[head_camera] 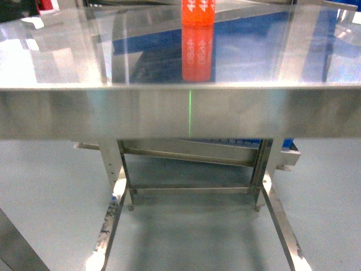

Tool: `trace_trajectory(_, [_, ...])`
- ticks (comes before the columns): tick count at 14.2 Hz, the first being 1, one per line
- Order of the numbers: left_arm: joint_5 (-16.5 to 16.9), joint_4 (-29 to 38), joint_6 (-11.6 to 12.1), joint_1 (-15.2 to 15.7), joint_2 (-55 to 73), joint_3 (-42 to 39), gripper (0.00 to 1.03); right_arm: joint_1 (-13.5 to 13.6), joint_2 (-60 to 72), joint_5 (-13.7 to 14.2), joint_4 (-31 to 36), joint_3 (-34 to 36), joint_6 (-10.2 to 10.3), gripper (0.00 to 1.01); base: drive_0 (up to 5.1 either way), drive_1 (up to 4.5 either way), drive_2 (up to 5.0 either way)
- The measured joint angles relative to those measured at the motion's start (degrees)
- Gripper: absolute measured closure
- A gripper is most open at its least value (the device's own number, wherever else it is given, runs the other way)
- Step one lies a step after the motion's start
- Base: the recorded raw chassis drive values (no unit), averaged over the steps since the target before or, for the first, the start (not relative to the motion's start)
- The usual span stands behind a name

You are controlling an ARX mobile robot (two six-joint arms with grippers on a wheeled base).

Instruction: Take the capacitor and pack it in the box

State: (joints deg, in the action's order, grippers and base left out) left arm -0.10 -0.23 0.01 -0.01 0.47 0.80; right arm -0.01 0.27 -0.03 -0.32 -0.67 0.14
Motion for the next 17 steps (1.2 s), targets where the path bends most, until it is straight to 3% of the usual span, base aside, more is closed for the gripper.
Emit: trace_trajectory(17, [0.1,0.0,0.0,0.0,0.0,0.0,0.05,0.0,0.0,0.0,0.0,0.0,0.0,0.03,0.0,0.0,0.0])
